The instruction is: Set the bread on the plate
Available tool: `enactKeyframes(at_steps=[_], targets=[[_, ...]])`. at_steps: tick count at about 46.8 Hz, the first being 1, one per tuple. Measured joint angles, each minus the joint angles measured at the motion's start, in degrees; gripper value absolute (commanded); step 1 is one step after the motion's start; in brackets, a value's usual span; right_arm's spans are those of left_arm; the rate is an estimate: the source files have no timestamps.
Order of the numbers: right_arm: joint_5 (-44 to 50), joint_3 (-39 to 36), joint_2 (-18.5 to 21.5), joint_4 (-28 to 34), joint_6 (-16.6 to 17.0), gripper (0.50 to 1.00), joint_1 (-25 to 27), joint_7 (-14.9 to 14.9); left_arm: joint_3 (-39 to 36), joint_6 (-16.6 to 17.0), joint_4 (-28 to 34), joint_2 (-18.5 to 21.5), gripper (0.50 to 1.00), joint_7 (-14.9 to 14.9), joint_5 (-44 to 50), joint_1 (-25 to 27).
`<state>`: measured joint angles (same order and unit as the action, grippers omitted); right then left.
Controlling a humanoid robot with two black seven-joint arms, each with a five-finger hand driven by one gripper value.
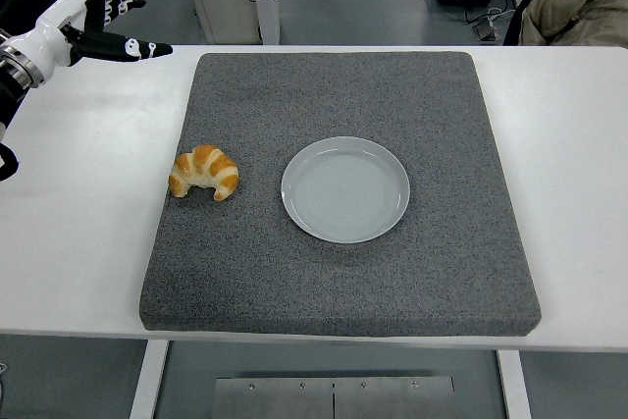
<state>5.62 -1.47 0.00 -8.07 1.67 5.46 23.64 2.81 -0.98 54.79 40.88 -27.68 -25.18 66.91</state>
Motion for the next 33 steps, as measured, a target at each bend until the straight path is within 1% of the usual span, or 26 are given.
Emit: enactKeyframes(at_steps=[4, 6, 14, 16, 25, 33], targets=[[0.00, -0.01, 0.00, 0.00, 0.00, 1.000, 0.01, 0.00, -0.06, 0.00, 1.63, 1.54, 0.963, 0.54, -3.64, 0.35], [0.00, -0.01, 0.00, 0.00, 0.00, 1.000, 0.01, 0.00, -0.06, 0.01, 3.01, 2.50, 0.963, 1.31, -5.97, 0.48], [0.00, -0.03, 0.00, -0.01, 0.00, 1.000, 0.00, 0.00, 0.00, 0.01, 8.31, 5.47, 0.963, 7.29, -14.14, 1.13], [0.00, -0.02, 0.00, -0.01, 0.00, 1.000, 0.01, 0.00, 0.05, 0.01, 9.12, 6.07, 0.963, 7.94, -15.41, 1.35], [0.00, 0.03, 0.00, -0.01, 0.00, 1.000, -0.01, 0.00, 0.04, -0.05, 14.60, 9.51, 0.963, 8.45, -22.23, 1.94], [0.00, 0.00, 0.00, 0.01, 0.01, 1.000, -0.02, 0.00, -0.14, -0.07, 16.90, 9.94, 0.963, 8.49, -28.92, 1.15]])
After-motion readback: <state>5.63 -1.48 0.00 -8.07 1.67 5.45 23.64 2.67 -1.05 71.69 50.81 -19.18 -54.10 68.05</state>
